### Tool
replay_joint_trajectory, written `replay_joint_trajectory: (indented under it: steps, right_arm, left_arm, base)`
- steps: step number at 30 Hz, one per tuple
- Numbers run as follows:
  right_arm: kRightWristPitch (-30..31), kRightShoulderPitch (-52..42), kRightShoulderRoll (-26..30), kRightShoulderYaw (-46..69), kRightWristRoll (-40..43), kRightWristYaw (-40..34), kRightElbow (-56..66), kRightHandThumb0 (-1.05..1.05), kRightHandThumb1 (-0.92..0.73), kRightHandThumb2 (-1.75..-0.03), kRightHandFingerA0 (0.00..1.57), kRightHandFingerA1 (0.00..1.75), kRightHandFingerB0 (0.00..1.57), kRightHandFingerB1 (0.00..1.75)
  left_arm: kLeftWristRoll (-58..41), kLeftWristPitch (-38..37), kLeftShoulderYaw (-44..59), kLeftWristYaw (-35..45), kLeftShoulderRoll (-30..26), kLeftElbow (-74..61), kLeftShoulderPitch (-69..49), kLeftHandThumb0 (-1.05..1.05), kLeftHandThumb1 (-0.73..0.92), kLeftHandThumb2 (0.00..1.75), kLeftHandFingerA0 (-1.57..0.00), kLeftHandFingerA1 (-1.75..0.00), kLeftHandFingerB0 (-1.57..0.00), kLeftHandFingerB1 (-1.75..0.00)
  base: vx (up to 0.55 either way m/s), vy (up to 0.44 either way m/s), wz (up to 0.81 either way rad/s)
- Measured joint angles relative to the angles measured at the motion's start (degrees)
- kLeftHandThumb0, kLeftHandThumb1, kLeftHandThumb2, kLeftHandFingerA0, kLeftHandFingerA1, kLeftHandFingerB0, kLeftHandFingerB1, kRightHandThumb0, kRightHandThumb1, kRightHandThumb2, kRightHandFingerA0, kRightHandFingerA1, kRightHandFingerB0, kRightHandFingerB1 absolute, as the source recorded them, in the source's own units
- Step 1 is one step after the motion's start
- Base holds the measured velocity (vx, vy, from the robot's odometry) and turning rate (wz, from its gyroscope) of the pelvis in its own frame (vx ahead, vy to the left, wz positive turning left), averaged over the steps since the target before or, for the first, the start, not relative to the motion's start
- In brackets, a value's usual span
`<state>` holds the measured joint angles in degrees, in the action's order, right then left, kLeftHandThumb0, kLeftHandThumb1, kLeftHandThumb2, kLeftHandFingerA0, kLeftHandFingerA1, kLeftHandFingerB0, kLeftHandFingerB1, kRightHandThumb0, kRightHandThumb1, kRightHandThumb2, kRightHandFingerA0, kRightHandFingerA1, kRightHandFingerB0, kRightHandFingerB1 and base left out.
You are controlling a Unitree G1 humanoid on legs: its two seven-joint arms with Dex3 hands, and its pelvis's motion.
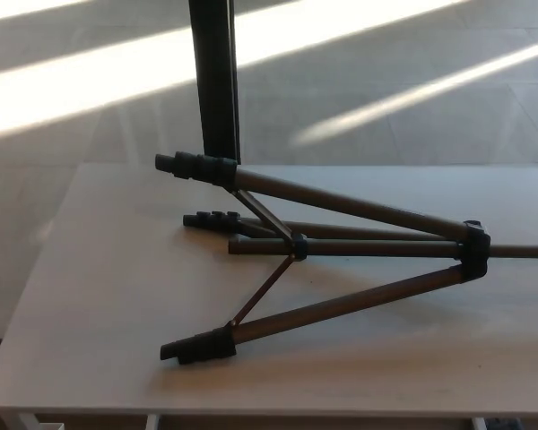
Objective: Use both hands of the robot to pick up the tripod lying in the middle of the desk and make it stand upright on the desk
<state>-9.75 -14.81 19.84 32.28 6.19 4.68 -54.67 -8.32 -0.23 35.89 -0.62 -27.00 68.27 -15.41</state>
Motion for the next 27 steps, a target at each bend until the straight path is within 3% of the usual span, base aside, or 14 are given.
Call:
replay_joint_trajectory:
  steps: [1,2,3,6,7,12,13,17,18,19,20,21,22,27]
  right_arm:
    - [-0.74,0.0,0.26,1.0,0.79,0.19,-0.01,-0.64,-0.44,-0.85,0.85,0.77,0.53,0.54]
    - [-1.13,0.14,0.34,2.05,1.43,0.39,-0.09,-0.63,-0.42,-0.84,0.86,0.78,0.54,0.55]
    - [-1.37,0.53,0.47,3.18,2.23,0.61,-0.19,-0.55,-0.49,-0.58,0.87,0.68,0.58,0.43]
    - [-1.48,0.98,0.52,6.33,4.54,1.19,1.76,-0.58,-0.54,-0.57,0.83,0.66,0.57,0.41]
    - [-1.38,0.91,0.52,7.07,5.19,1.32,2.83,-0.55,-0.55,-0.57,0.86,0.65,0.58,0.41]
    - [-0.09,0.87,0.52,11.69,8.94,1.85,10.28,-0.54,-0.56,-0.57,0.84,0.6,0.6,0.44]
    - [0.24,0.87,0.44,12.49,9.67,1.87,12.11,-0.55,-0.53,-0.6,0.85,0.62,0.58,0.45]
    - [1.11,1.32,0.18,15.39,12.17,1.7,19.29,-0.61,-0.59,-0.58,0.89,0.59,0.5,0.43]
    - [1.45,1.45,0.08,15.95,12.71,1.48,21.82,-0.58,-0.47,-0.92,0.89,0.75,0.35,0.54]
    - [1.76,1.54,0.04,16.12,13.03,1.28,23.93,-0.63,-0.63,-0.59,0.92,0.57,0.5,0.43]
    - [2.03,1.61,-0.02,16.2,13.29,1.08,25.65,-0.61,-0.63,-0.59,0.95,0.58,0.56,0.44]
    - [2.43,1.71,-0.13,16.32,13.63,0.86,27.92,-0.64,-0.54,-0.94,0.87,0.71,0.5,0.59]
    - [2.57,1.75,-0.17,16.36,13.8,0.79,28.91,-0.64,-0.63,-0.6,0.94,0.59,0.58,0.46]
    - [4.33,2.28,-0.73,16.5,15.39,-0.21,39.74,-0.64,-0.66,-0.61,0.94,0.55,0.64,0.46]
  left_arm:
    - [-0.7,-0.26,1.03,-0.17,-0.34,0.52,0.02,-0.44,0.36,0.79,-0.85,-0.75,-0.74,-0.68]
    - [-1.04,-0.41,1.4,-0.4,-0.43,0.72,0.24,-0.41,0.44,0.54,-0.9,-0.69,-0.8,-0.57]
    - [-1.29,-0.48,1.67,-0.67,-0.46,0.88,0.56,-0.43,0.45,0.54,-0.9,-0.7,-0.77,-0.57]
    - [-2.24,-0.8,2.99,-1.06,-0.46,0.52,1.47,-0.42,0.45,0.55,-0.93,-0.71,-0.79,-0.57]
    - [-2.66,-0.88,3.58,-1.06,-0.47,0.33,1.78,-0.43,0.37,0.81,-0.87,-0.77,-0.74,-0.69]
    - [-5.58,-1.04,7.68,-0.56,-0.59,-3.04,4.24,-0.44,0.37,0.81,-0.86,-0.75,-0.75,-0.69]
    - [-6.01,-1.02,8.14,-0.5,-0.58,-4.44,4.55,-0.4,0.47,0.55,-0.94,-0.66,-0.82,-0.57]
    - [-7.49,-1.03,9.92,-0.15,-0.61,-10.17,5.67,-0.42,0.48,0.55,-0.97,-0.6,-0.8,-0.55]
    - [-7.85,-1.01,10.23,-0.12,-0.63,-11.89,6.15,-0.42,0.48,0.55,-0.98,-0.62,-0.8,-0.55]
    - [-8.01,-1.01,10.35,-0.12,-0.64,-13.15,6.64,-0.46,0.39,0.82,-0.88,-0.71,-0.73,-0.67]
    - [-8.11,-1.0,10.38,-0.11,-0.64,-14.14,7.01,-0.44,0.48,0.55,-0.97,-0.63,-0.8,-0.56]
    - [-8.27,-0.95,10.43,-0.12,-0.63,-15.69,7.48,-0.46,0.45,0.57,-1.0,-0.63,-0.8,-0.56]
    - [-8.34,-0.93,10.45,-0.12,-0.62,-16.45,7.69,-0.43,0.46,0.57,-0.99,-0.63,-0.78,-0.56]
    - [-8.98,-0.39,10.79,-0.17,-0.63,-25.29,9.36,-0.47,0.5,0.55,-0.97,-0.58,-0.76,-0.53]
  base:
    - [0.0,0.0,0.0]
    - [0.0,0.0,0.0]
    - [0.0,0.0,0.0]
    - [0.0,0.0,0.0]
    - [0.0,0.0,0.0]
    - [0.0,0.0,0.0]
    - [0.0,0.0,0.0]
    - [0.0,0.0,0.0]
    - [0.0,0.0,0.0]
    - [0.0,0.0,0.0]
    - [0.0,0.0,0.0]
    - [0.0,0.0,0.0]
    - [0.0,0.0,0.0]
    - [0.0,0.0,0.0]
